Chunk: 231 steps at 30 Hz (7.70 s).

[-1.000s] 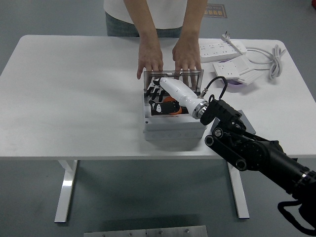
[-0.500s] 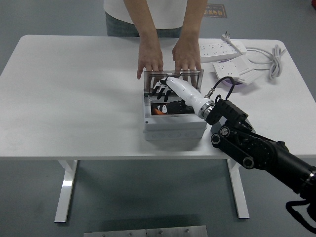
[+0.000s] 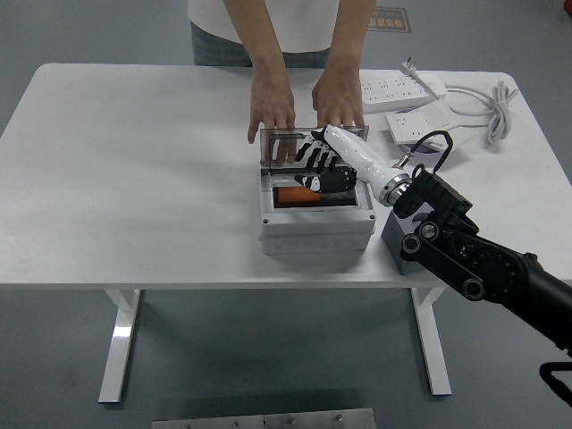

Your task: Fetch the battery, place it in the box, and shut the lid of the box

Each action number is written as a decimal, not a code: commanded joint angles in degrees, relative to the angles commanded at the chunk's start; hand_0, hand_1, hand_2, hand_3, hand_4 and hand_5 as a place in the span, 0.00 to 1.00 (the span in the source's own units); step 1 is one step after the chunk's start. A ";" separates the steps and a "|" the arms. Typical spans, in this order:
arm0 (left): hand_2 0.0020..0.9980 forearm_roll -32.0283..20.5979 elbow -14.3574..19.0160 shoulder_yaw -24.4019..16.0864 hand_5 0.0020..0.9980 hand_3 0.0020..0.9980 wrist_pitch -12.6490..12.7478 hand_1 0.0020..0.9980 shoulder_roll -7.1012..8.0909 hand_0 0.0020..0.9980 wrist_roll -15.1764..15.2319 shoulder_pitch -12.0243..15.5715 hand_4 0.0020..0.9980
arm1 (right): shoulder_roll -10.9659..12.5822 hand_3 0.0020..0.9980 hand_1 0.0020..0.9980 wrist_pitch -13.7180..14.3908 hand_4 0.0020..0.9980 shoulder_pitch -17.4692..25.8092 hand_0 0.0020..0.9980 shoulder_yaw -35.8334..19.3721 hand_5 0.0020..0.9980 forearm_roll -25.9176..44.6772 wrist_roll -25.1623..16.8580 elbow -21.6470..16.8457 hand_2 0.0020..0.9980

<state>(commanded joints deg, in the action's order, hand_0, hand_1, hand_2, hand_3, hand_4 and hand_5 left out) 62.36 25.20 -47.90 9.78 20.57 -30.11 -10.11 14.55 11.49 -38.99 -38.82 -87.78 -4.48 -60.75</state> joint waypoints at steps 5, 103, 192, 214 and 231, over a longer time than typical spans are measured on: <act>0.57 -0.03 0.04 -0.08 0.00 0.54 0.12 0.70 0.01 0.63 -0.08 0.30 0.50 | 0.81 0.47 0.28 0.79 0.72 0.44 0.11 -0.61 0.16 -1.11 2.62 -2.02 0.39; 0.57 0.29 0.24 -0.36 0.00 0.54 -0.28 0.70 -0.03 0.63 -0.40 0.43 0.50 | 1.35 0.68 0.57 -2.93 1.00 -2.93 0.74 -1.76 1.00 1.00 3.89 -1.62 0.62; 0.57 1.48 0.37 -1.04 0.00 0.54 -0.76 0.70 -0.66 0.63 -1.40 1.19 0.50 | 3.04 0.64 0.37 -2.81 0.97 0.21 0.37 -0.48 1.00 0.37 5.03 -4.06 0.52; 0.57 1.20 0.39 -0.90 0.00 0.54 -0.81 0.70 -0.77 0.63 -1.41 1.49 0.50 | 5.11 0.63 0.37 -2.35 0.96 1.50 0.35 -8.34 1.00 -1.66 4.34 -4.32 0.51; 0.57 0.79 0.34 -0.67 0.00 0.54 -0.94 0.70 -1.14 0.63 -1.34 1.75 0.50 | 5.68 0.55 0.31 8.27 0.91 8.67 0.24 -26.08 0.94 11.77 -12.69 -3.01 0.43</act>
<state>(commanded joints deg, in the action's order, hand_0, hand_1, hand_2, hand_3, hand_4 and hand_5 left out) 63.14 25.54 -48.57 8.85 19.43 -31.45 -8.36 20.23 19.76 -30.33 -64.90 -76.00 -17.17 -63.76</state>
